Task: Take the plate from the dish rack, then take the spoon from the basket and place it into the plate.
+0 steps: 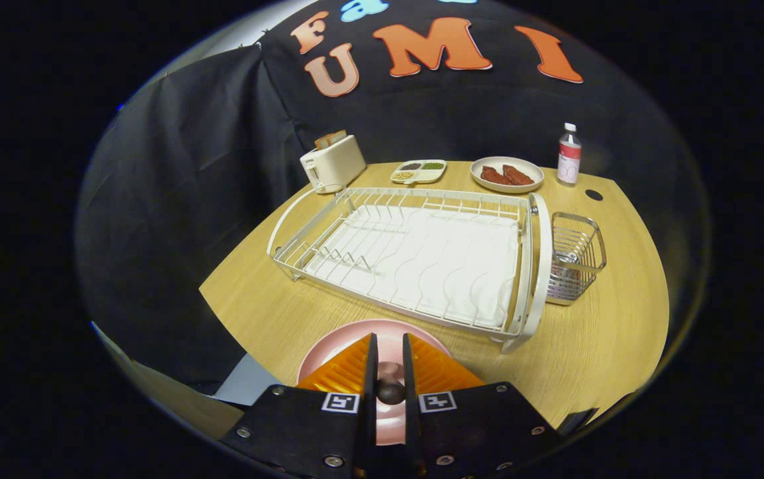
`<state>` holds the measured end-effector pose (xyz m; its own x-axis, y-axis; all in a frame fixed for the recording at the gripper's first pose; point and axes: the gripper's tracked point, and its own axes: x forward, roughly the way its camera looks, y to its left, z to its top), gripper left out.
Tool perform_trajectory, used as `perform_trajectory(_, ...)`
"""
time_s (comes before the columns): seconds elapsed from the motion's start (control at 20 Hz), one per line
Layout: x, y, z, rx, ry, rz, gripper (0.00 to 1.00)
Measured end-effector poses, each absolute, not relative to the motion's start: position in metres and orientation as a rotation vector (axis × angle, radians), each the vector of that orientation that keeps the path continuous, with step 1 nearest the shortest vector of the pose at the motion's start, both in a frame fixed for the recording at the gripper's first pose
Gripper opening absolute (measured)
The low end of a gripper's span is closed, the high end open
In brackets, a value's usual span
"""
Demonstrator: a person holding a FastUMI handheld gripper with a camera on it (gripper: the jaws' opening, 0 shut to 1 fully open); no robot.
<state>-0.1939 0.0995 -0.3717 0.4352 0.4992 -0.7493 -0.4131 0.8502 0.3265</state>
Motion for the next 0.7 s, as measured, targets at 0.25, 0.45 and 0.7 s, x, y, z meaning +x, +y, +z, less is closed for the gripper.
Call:
perform_trajectory(0.25, -0.192, 0.080, -0.387, 0.136, 1.000, 0.512, 0.26)
perform_trajectory(0.45, -0.186, 0.066, -0.401, 0.083, 1.027, 0.451, 0.36)
perform_trajectory(0.7, -0.178, 0.049, -0.401, -0.012, 1.004, 0.393, 0.53)
